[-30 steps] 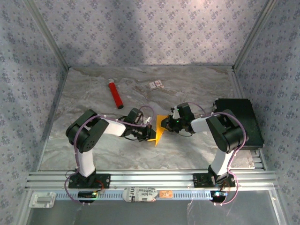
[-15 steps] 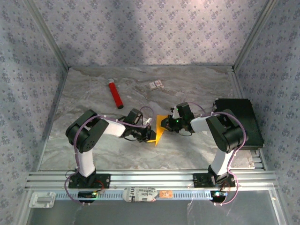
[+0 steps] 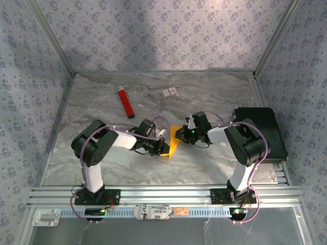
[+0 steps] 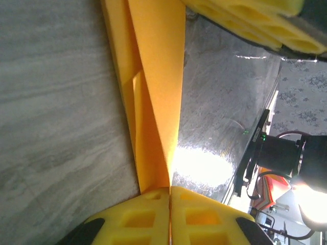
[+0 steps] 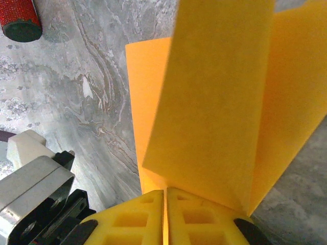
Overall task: Fold a paper plane with a square sheet of paper (pick it up from the middle)
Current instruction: Fold the wing for the fifth time at the center of the table.
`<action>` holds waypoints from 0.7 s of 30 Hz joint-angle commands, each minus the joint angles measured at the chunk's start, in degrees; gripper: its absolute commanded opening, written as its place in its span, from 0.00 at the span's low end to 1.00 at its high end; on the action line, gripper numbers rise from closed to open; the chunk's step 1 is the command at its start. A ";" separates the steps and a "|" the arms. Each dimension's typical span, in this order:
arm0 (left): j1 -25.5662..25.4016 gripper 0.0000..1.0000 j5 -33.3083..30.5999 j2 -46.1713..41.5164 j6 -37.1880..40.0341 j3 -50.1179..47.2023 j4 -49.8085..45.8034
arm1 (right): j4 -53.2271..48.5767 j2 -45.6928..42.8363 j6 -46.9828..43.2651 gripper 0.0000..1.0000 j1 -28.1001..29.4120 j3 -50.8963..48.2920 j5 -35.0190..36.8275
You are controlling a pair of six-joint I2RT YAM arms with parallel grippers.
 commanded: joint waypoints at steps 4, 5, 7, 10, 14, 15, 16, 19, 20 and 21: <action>-1.56 0.00 2.56 -1.16 1.76 -2.79 -6.92 | -5.96 4.39 -1.43 0.12 1.53 -0.76 6.78; -1.56 0.02 2.43 -1.12 1.87 -2.92 -7.11 | -5.96 4.43 -1.36 0.12 1.51 -0.74 6.79; -1.65 0.04 2.24 -1.27 1.89 -3.27 -7.10 | -5.89 4.50 -1.33 0.12 1.53 -0.74 6.84; -1.70 0.11 1.99 -1.73 1.98 -3.82 -7.28 | -6.04 4.44 -1.20 0.12 1.52 -0.81 7.09; -1.82 0.00 1.95 -1.75 2.48 -4.29 -7.96 | -6.04 4.58 -1.16 0.12 1.62 -0.83 7.23; -1.86 0.00 2.15 -1.69 2.47 -4.53 -7.79 | -6.04 4.53 -1.15 0.12 1.67 -0.75 7.18; -1.94 0.00 2.15 -1.79 2.43 -4.63 -7.85 | -6.04 4.58 -1.14 0.12 1.68 -0.79 7.21; -2.11 0.00 2.17 -1.73 2.48 -5.03 -7.80 | -6.19 4.62 -1.19 0.12 1.77 -0.68 7.23; -2.15 0.01 2.10 -1.84 2.45 -5.11 -7.90 | -6.21 4.62 -1.20 0.12 1.76 -0.67 7.32; -2.22 0.05 1.94 -1.81 2.42 -5.29 -7.94 | -6.26 4.62 -1.23 0.12 1.74 -0.74 7.32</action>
